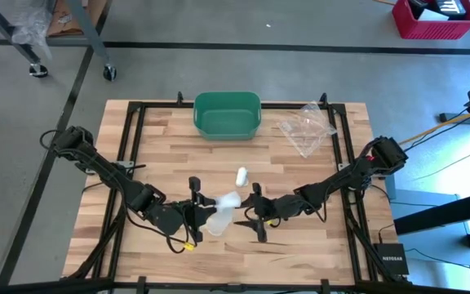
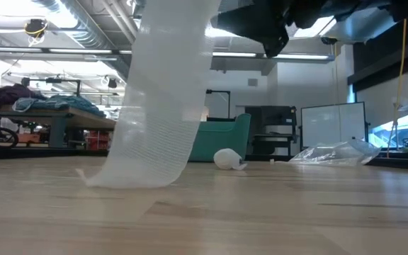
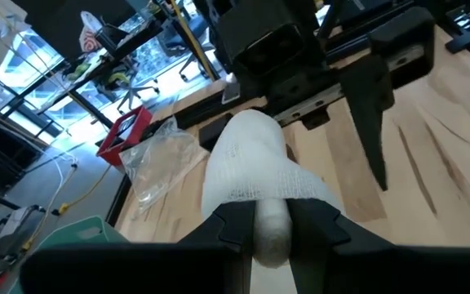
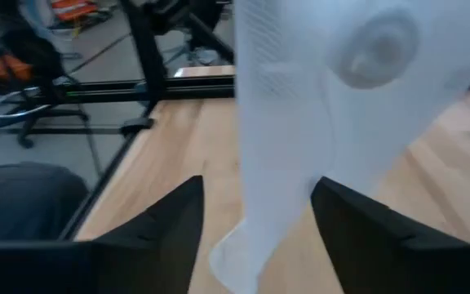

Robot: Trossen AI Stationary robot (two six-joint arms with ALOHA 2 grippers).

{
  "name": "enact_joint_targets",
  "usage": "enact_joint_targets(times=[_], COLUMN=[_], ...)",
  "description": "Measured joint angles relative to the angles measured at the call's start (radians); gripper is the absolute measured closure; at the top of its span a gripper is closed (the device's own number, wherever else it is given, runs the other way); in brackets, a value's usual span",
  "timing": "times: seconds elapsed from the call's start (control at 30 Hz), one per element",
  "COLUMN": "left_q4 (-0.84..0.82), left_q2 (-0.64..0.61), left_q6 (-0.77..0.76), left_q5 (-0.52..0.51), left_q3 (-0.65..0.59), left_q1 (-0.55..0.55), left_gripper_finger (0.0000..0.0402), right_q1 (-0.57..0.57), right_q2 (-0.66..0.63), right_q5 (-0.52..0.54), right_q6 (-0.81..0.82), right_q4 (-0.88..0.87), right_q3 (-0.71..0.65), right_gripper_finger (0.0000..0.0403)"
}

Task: Roll bandage
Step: Roll the bottom white bandage

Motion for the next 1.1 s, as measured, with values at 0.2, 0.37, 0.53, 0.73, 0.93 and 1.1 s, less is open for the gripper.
enact_joint_targets(times=[0.2,0.37,0.53,0.73,0.93,1.1], left_q4=[0.025,0.043,0.045,0.042,0.039,0.036], left_q2=[0.000,0.000,0.000,0.000,0.000,0.000], left_q6=[0.007,0.024,0.024,0.020,0.050,0.068], left_q5=[0.000,0.001,0.004,0.005,0.005,0.039], left_q3=[0.000,0.000,0.000,0.000,0.000,0.000], left_q1=[0.003,0.015,0.015,0.015,0.001,-0.010], left_gripper_finger=[0.0357,0.0357,0.0357,0.0357,0.0357,0.0357], right_q1=[-0.002,-0.001,-0.009,0.009,0.094,0.119], right_q2=[0.000,0.000,0.000,-0.001,-0.053,-0.108], right_q5=[0.003,-0.004,-0.014,-0.099,-0.092,-0.069], right_q6=[-0.011,-0.053,-0.053,-0.070,-0.188,-0.280], right_q4=[0.018,0.026,0.032,0.036,0.001,-0.213], right_q3=[0.000,0.000,0.000,0.019,0.126,0.310], right_gripper_finger=[0.0240,0.0290,0.0339,0.0395,0.0393,0.0394])
